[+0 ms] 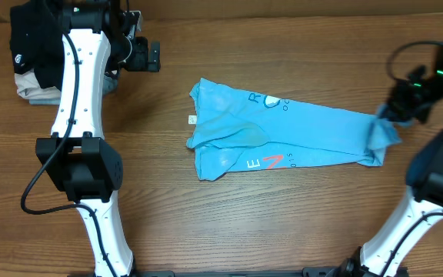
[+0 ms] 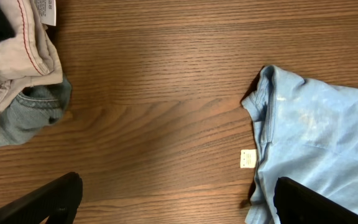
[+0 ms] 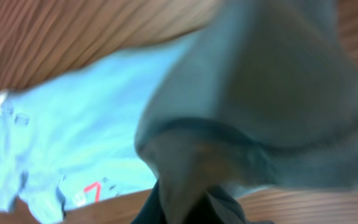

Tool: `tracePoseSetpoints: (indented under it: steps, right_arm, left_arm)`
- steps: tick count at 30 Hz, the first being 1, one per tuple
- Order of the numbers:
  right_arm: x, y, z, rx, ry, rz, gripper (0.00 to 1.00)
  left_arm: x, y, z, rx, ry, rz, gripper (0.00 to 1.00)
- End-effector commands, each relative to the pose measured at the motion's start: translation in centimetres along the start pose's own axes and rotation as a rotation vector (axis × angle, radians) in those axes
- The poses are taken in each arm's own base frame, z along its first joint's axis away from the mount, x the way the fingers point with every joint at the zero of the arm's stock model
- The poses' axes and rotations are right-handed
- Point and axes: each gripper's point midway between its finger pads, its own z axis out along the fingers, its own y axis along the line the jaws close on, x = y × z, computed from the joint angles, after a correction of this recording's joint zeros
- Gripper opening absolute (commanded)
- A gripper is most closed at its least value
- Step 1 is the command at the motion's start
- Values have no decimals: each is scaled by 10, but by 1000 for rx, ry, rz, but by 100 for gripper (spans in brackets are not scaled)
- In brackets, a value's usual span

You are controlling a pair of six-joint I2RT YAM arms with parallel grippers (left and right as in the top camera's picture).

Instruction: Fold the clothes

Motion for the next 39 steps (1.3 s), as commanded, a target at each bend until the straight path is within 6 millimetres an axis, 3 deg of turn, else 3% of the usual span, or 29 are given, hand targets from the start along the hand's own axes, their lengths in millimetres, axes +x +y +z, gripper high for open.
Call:
tracePoseSetpoints:
  steps: [1,7,15,16,17,18,19,20,23,28,30,32,39]
  right_arm:
    - [21,54,-3,-1,5,-141,4]
    - [60,123,25,48,56,-297,4]
    - [99,169,49,145,60,-373,4]
    - [104,175,52,147,61,-380,5]
    - [108,178,53,151,66,-393,13]
    - [112,179,54,156,73,-401,32]
    - [116,180,55,162,82,-413,62]
    - [119,180,55,166,89,-419,71]
    - [118,177,54,175,90,-412,76]
    - [100,172,31,145,43,-370,81]
    - [89,170,18,126,9,-373,86]
    - [80,166,10,116,-14,-367,98]
    - [68,148,3,112,-17,-346,100]
  left_arm:
    - [-8,-5,-16,14,-50,20,100]
    - [-8,-5,-16,14,-50,20,100]
    - [-8,-5,-16,14,-51,20,100]
    - [-8,-5,-16,14,-51,21,100]
    - [-9,-5,-16,14,-52,21,100]
    - [-8,-5,-16,14,-51,21,100]
    - [-8,-5,-16,14,-51,21,100]
    - [-8,-5,-16,14,-50,23,100]
    - [-6,-8,-16,32,-43,23,100]
    - [12,-43,-5,195,28,107,100]
    - [32,-54,8,217,106,133,100]
    - [53,-63,26,230,180,172,100]
    - [110,-93,84,264,329,273,100]
